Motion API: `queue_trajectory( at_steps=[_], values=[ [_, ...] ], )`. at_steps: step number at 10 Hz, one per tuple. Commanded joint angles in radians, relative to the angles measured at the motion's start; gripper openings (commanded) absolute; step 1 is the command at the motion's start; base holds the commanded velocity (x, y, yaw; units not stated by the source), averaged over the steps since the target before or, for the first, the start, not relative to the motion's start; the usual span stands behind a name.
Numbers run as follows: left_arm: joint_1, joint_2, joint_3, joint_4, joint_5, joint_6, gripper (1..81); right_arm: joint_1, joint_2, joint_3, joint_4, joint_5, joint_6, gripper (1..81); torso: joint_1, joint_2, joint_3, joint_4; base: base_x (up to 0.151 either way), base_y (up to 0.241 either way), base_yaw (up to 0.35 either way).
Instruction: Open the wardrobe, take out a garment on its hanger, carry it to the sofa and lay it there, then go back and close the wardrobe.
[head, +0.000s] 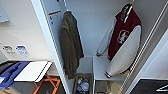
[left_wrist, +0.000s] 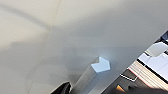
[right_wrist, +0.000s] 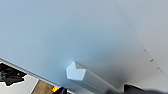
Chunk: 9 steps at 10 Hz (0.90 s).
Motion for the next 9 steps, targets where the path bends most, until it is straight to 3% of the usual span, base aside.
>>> queue_trajectory(
  at_steps=[1,6,9],
  values=[
    [-0.005,-0.029,0.224,0.005,-0.001,-0.023,81.1,0.053,-0.057,0.096,-0.018,-0.080,0.016,81.1,0.000,0.000,0.000,0.000,0.000,0.000,0.000],
    [0.086,-0.126,0.254,0.063,-0.003,-0.023,81.1,0.020,-0.116,0.116,-0.032,-0.063,0.016,81.1,0.000,0.000,0.000,0.000,0.000,0.000,0.000],
    [0.139,-0.172,0.240,0.083,-0.043,-0.018,81.1,-0.015,-0.158,0.122,-0.043,-0.041,0.016,81.1,0.000,0.000,0.000,0.000,0.000,0.000,0.000]
  ],
)
